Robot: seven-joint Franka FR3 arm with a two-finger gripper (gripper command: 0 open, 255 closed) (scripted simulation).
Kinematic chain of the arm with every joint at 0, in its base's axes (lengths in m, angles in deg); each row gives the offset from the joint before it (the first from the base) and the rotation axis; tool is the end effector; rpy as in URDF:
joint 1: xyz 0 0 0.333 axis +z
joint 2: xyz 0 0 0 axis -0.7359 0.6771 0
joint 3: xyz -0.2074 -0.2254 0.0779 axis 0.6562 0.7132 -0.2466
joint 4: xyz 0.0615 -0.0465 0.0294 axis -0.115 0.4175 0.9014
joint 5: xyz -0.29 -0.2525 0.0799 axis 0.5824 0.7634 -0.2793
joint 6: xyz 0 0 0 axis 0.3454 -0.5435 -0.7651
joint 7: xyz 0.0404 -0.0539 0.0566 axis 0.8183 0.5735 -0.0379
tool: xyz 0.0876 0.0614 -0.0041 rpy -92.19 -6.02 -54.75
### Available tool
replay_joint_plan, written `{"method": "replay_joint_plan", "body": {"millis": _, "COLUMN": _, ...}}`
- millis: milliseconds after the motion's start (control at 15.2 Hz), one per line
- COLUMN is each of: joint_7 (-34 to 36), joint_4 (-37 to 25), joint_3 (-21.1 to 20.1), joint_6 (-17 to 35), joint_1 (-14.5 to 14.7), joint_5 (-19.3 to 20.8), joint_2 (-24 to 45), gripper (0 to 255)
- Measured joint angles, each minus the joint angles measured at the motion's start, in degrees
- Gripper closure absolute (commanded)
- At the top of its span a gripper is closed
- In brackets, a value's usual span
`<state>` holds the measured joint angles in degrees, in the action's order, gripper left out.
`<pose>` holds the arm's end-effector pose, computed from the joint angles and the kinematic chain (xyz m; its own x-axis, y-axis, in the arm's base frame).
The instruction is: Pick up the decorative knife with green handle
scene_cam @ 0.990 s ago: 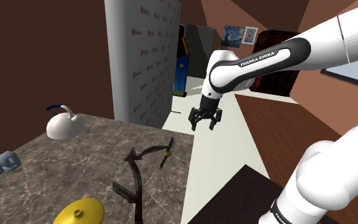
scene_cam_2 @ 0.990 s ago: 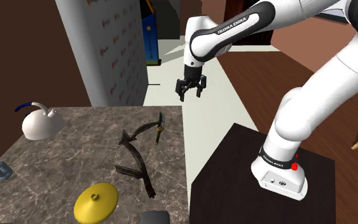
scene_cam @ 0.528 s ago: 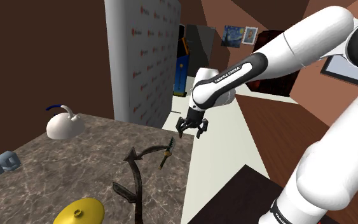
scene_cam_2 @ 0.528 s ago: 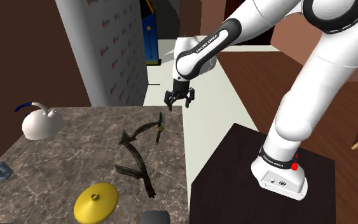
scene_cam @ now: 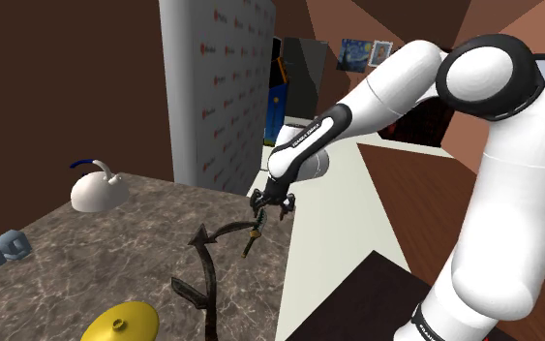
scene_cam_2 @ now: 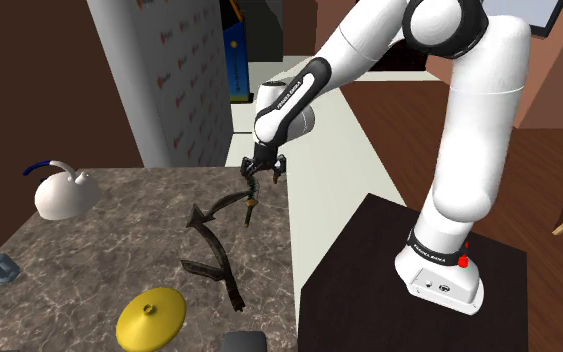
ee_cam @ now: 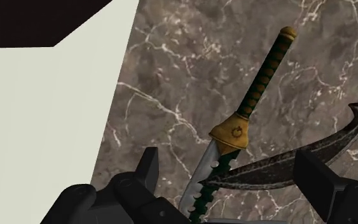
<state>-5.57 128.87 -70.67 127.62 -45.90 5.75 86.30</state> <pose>0.5233 0.0296 0.2628 0.8255 -0.5642 0.0113 -0.5572 -0.8182 -0.1418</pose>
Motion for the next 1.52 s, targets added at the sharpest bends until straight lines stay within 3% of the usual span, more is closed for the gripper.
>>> {"method": "replay_joint_plan", "body": {"millis": 330, "joint_7": 2.1, "joint_4": -7.3, "joint_3": -0.1, "joint_6": 5.1, "joint_1": 0.4, "joint_5": -1.5, "joint_2": 11.0, "gripper": 0}}
{"method": "replay_joint_plan", "body": {"millis": 858, "joint_7": 1.3, "joint_4": -9.7, "joint_3": -0.9, "joint_6": 9.5, "joint_1": -0.1, "joint_5": -2.6, "joint_2": 17.7, "gripper": 0}}
{"method": "replay_joint_plan", "body": {"millis": 924, "joint_7": 1.2, "joint_4": -9.7, "joint_3": -0.9, "joint_6": 9.8, "joint_1": -0.1, "joint_5": -2.6, "joint_2": 17.9, "gripper": 255}}
{"method": "replay_joint_plan", "body": {"millis": 1518, "joint_7": 1.0, "joint_4": -9.6, "joint_3": -1.0, "joint_6": 10.1, "joint_1": -0.3, "joint_5": -2.8, "joint_2": 18.0, "gripper": 255}}
